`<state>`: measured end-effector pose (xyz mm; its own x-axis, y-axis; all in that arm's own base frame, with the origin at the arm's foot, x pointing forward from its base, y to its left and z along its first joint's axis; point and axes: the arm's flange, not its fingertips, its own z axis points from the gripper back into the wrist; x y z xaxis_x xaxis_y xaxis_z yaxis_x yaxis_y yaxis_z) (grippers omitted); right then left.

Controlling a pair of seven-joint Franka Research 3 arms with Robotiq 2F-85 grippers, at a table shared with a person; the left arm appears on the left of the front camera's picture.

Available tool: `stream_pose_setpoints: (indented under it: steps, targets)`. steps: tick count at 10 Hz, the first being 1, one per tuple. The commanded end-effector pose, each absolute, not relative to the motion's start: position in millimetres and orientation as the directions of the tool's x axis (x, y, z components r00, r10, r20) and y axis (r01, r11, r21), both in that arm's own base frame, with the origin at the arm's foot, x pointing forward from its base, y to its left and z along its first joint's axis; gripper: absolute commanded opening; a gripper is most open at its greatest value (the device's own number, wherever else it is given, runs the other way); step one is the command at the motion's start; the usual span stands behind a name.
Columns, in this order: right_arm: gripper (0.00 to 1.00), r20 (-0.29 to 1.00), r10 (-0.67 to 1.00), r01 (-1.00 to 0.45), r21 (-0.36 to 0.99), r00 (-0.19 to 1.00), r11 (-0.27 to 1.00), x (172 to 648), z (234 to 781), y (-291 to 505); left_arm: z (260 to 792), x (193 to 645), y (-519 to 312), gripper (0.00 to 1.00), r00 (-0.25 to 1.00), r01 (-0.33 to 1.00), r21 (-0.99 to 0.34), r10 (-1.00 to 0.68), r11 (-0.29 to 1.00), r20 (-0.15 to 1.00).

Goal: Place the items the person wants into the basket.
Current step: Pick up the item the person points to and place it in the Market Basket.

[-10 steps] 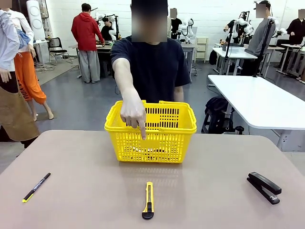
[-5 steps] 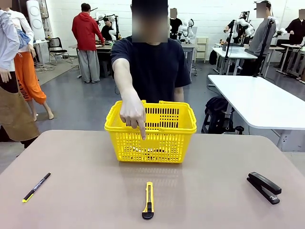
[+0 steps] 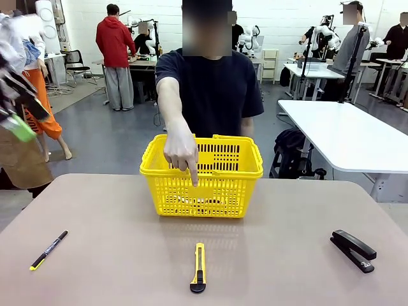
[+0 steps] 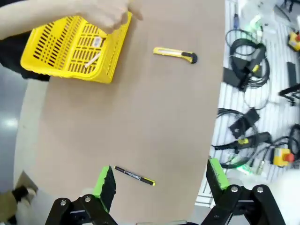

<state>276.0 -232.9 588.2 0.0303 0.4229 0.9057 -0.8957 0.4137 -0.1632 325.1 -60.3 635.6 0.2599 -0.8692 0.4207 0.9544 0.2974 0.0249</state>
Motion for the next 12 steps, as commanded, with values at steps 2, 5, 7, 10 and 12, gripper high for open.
stream_pose_setpoints:
  steps: [2, 5, 7, 10, 12]
  targets:
    - [1.00, 0.913, 0.408, -0.894, -0.182, 0.000, 0.409, 277.5, 588.0, -234.4, 567.5, 328.5, -106.8, 1.00, 0.490, 0.852, 0.044, -0.825, 0.521, 0.282]
    - [1.00, 0.913, 0.408, -0.894, -0.182, 0.000, 0.409, 277.5, 588.0, -234.4, 525.2, 342.3, -127.8, 1.00, 0.604, 0.778, 0.015, -0.754, 0.628, 0.259]
    - [1.00, 0.913, 0.408, -0.894, -0.182, 0.000, 0.409, 277.5, 588.0, -234.4, 522.1, 333.9, -128.7, 1.00, 0.576, 0.797, 0.039, -0.778, 0.602, 0.251]
    - [1.00, 0.913, 0.408, -0.894, -0.182, 0.000, 0.409, 277.5, 588.0, -234.4, 522.1, 333.9, -128.7, 1.00, 0.576, 0.797, 0.039, -0.778, 0.602, 0.251]
    - [1.00, 0.913, 0.408, -0.894, -0.182, 0.000, 0.409, 277.5, 588.0, -234.4, 522.1, 333.9, -128.7, 1.00, 0.576, 0.797, 0.039, -0.778, 0.602, 0.251]
